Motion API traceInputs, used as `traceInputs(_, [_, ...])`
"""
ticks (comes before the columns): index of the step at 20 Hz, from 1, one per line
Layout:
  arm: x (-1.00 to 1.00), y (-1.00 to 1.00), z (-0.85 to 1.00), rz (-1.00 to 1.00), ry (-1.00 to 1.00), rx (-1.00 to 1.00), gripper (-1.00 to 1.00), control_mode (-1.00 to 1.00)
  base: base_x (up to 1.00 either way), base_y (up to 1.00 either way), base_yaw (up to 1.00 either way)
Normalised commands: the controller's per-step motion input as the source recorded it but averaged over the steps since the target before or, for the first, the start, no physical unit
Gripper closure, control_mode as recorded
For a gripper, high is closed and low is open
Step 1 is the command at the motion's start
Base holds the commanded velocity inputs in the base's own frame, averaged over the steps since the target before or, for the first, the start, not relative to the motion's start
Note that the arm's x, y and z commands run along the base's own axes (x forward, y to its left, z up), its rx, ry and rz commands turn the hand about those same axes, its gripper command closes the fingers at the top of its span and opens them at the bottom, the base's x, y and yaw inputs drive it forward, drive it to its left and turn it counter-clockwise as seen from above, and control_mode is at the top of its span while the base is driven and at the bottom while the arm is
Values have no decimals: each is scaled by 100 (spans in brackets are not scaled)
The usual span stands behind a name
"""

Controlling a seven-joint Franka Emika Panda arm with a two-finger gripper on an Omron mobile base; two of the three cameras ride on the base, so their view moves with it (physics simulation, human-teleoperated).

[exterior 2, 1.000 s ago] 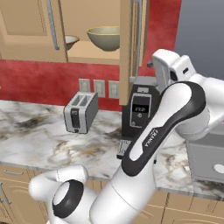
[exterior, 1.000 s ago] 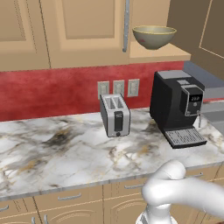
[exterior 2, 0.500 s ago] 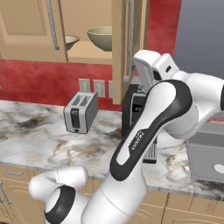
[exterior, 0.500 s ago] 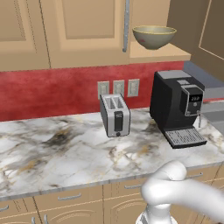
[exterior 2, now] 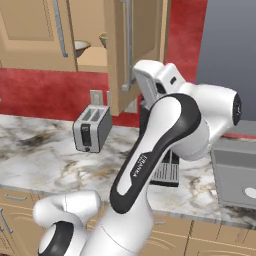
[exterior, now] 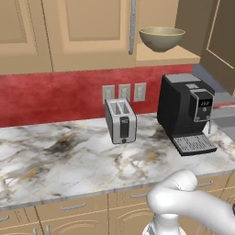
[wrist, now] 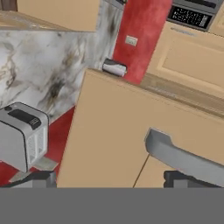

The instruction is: Open the cabinet. Pick the bowls from the counter and place them in the cabinet. Then close the cabinet.

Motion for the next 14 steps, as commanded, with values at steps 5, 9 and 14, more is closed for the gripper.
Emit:
traceInputs(5, [28,44,0,-5,0,0,-100,-100,0,0,0])
traceInputs(9, [35,36,0,-7,0,0,-100,-100,0,0,0])
traceInputs(14, [32,33,0,-6,0,0,-100,-100,0,0,0])
